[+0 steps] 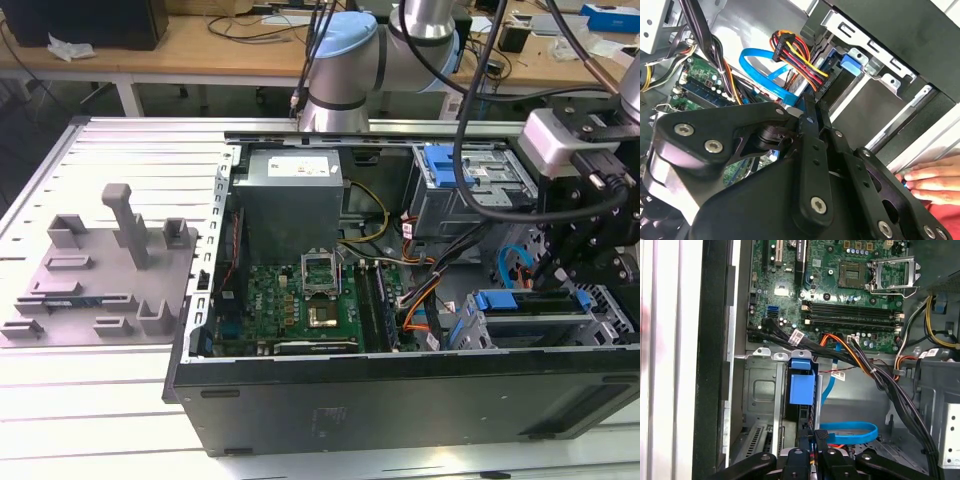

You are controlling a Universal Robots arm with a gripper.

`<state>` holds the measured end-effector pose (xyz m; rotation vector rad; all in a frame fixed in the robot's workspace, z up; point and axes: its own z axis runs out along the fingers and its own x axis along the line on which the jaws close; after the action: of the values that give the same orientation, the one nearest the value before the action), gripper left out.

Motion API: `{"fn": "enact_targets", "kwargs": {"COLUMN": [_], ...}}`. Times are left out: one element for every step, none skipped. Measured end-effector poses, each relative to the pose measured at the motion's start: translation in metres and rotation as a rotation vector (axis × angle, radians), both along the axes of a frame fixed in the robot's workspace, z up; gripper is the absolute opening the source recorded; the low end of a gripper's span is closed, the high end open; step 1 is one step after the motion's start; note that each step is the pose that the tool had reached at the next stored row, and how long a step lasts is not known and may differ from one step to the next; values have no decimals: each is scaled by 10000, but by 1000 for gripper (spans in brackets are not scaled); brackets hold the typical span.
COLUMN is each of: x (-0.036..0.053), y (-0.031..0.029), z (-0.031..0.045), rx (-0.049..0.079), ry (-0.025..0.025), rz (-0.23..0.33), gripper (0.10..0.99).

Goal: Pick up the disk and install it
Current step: 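Insert the second disk wire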

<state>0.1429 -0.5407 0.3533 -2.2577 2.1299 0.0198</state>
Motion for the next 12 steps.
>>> {"fn": "enact_targets", "kwargs": {"x": [0,1,1,1,1,1,1,1,1,1,1,1], "y": [-1,-2,-4,-5,-7,-9,-11,-12,-12,-13,-13,-14], "z": [-2,-4,-7,-11,-15,-17,-21,-23,-25,-28,-31,-33], "rx": [2,3,5,7,11,13,14,14,16,17,19,20], "ry": [-1,0,0,0,0,-1,0,0,-1,0,0,0], "rz": [11,22,41,59,68,75,86,92,99,106,113,120], "gripper": [161,161,161,161,161,161,161,161,161,161,161,161]}}
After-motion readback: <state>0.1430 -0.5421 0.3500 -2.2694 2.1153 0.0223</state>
